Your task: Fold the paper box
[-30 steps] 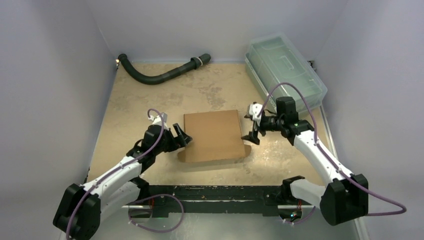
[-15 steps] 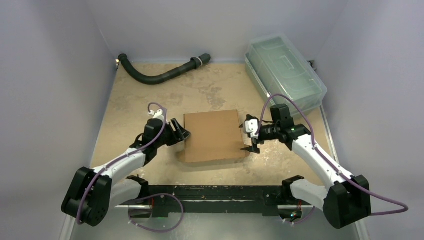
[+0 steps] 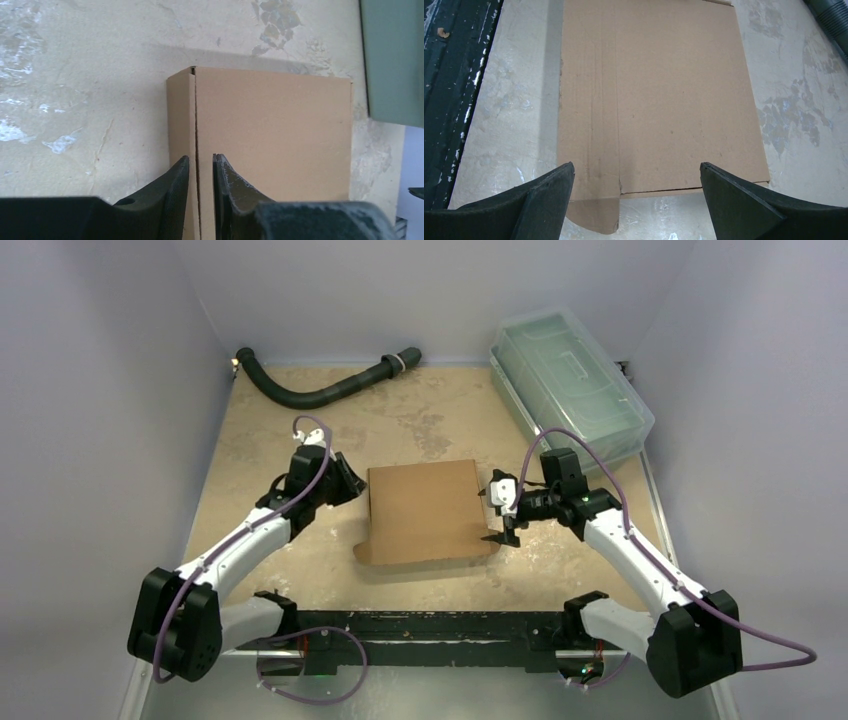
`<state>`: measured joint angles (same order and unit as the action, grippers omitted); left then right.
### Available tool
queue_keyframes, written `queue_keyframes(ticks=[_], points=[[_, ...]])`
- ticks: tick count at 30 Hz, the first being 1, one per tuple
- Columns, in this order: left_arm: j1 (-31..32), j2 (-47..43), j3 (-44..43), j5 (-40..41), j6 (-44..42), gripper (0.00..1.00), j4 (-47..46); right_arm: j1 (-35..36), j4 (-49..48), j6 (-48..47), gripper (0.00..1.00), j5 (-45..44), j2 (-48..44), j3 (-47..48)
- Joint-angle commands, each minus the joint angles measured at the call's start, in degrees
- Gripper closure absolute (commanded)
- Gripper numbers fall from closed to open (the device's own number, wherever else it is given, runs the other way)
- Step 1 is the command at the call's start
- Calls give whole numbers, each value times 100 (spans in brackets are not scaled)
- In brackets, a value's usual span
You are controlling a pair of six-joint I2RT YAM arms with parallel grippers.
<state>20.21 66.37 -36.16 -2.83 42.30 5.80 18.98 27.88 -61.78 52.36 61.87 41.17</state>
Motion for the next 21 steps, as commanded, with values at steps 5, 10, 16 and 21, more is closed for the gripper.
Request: queue_keyframes(ticks=[5,10,16,21], points=[[-44,632,-913,496,-708,82,944,31,16,-36,1,46,29,66],[-34,1046,-1126,135,-1006,83,904,38,48,-36,1,29,70,80],[-34,1203,-1113,-298,-1084,82,721,42,110,-87,1,29,158,103],[-34,1224,-1104,-409,-1088,81,685,50,128,-98,1,22,177,104]])
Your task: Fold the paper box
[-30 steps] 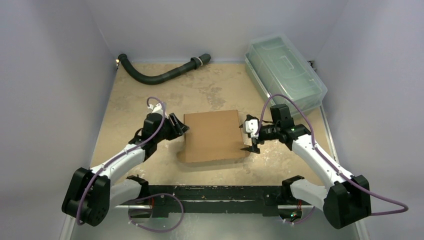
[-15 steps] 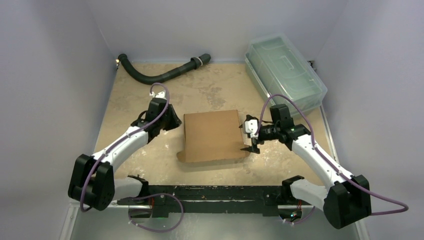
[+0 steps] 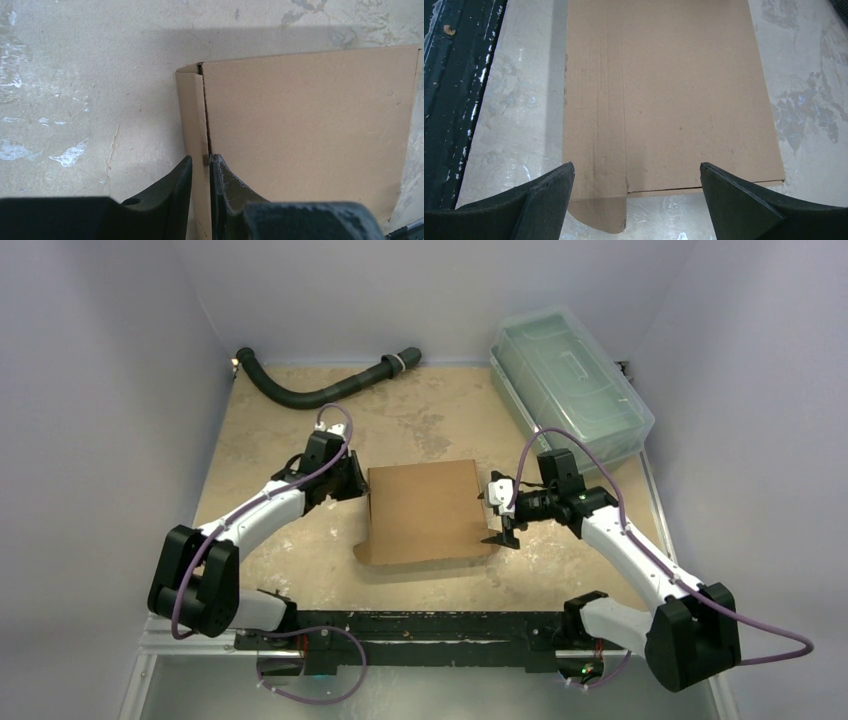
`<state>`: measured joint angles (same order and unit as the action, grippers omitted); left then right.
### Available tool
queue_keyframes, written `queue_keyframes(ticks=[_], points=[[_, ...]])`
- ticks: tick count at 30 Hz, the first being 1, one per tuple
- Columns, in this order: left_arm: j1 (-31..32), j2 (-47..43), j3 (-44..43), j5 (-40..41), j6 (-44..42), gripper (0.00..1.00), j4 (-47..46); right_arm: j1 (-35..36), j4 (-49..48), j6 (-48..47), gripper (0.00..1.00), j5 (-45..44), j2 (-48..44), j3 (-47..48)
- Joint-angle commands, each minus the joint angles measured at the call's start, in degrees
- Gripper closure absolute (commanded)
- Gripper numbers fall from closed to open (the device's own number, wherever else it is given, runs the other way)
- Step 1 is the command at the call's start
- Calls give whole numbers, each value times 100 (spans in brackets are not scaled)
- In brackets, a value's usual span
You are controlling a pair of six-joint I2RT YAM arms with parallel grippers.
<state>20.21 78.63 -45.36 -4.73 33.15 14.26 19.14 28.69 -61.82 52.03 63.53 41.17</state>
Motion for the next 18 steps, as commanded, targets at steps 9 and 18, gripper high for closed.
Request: queue_keyframes(ticks=[9,18], points=[[-34,174,-162,-142,-161,82,-64,35,71,-107,1,62,19,111],[-26,177,-225,-39,-185,97,149,41,119,-138,1,62,36,127]])
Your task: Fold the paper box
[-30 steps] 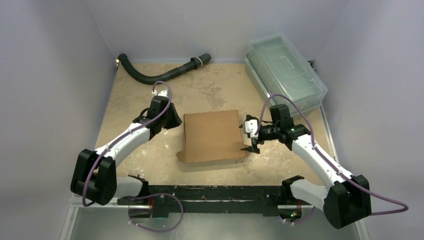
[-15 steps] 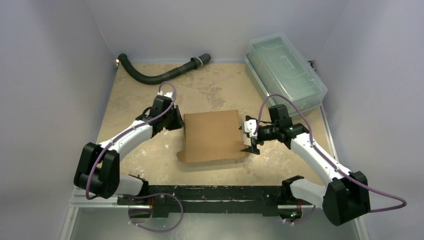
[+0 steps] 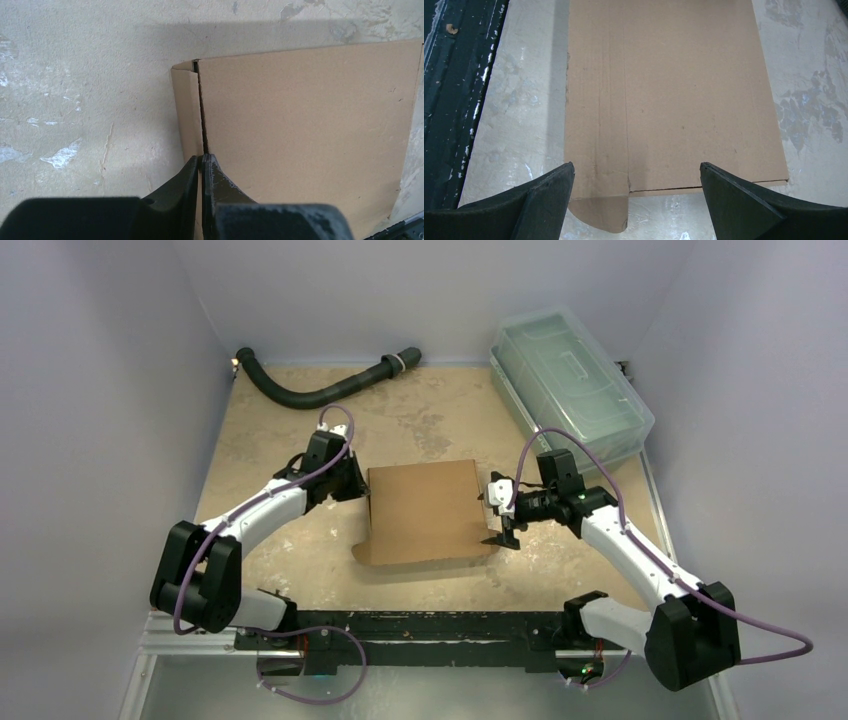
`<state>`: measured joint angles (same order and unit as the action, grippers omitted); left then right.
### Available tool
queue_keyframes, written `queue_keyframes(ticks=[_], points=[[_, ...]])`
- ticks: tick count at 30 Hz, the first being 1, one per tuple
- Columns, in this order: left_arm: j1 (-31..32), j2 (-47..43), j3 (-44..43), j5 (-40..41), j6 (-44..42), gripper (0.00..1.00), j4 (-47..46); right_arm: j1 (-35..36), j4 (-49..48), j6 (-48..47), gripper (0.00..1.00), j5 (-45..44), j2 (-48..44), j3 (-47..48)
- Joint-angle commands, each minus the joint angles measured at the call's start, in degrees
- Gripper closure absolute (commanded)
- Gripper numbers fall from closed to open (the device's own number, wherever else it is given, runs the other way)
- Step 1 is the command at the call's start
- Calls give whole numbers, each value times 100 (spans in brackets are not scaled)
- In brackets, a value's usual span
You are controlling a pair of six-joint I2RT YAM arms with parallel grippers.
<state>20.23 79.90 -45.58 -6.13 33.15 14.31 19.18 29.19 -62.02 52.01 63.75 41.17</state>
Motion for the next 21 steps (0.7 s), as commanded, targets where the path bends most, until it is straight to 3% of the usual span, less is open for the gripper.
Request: queue_keyframes(ticks=[1,14,21], points=[[-28,33,-205,117,-188,98,172,41,76,-122,1,64,15,128],[-28,-1,-286,159,-242,100,406,119,193,-304,1,-17,29,150],[16,120,-462,296,-95,100,735,665,143,-805,1,-560,-257,153]])
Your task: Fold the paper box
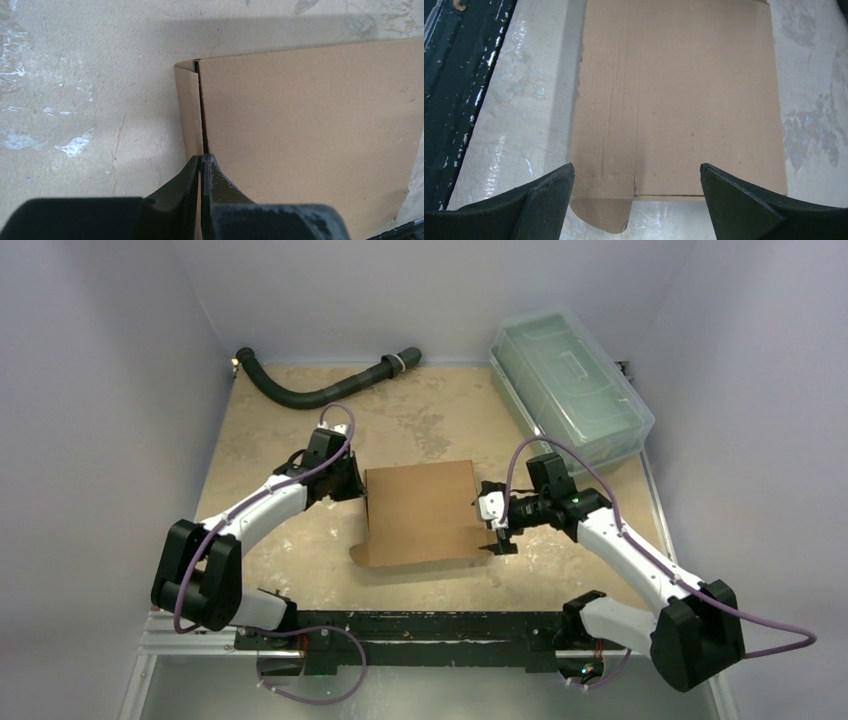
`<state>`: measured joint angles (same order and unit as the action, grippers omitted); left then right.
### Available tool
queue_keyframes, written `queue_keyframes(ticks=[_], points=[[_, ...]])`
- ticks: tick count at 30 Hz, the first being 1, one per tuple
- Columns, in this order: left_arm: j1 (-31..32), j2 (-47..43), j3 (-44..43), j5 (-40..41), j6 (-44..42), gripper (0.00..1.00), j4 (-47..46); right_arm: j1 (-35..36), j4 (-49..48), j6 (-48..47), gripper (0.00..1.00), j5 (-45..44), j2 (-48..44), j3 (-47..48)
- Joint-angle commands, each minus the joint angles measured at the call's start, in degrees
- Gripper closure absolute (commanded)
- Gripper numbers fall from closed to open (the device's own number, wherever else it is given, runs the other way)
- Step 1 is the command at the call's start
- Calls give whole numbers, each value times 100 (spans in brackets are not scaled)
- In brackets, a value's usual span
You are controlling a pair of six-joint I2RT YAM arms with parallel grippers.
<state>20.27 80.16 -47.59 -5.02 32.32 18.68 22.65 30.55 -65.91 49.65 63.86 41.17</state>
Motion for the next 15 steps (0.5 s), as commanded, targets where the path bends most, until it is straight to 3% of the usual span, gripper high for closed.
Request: queue_keyframes(ticks=[1,11,15], points=[[20,104,-281,195,1,100,343,450,-67,-441,1,-435,-338,128],[12,-198,-244,-166,154,100,152,1013,-835,-422,1,-1484,-319,-463],[12,-367,-189,-236,132,100,83,917,-1057,591,1,-891,-313,-201]])
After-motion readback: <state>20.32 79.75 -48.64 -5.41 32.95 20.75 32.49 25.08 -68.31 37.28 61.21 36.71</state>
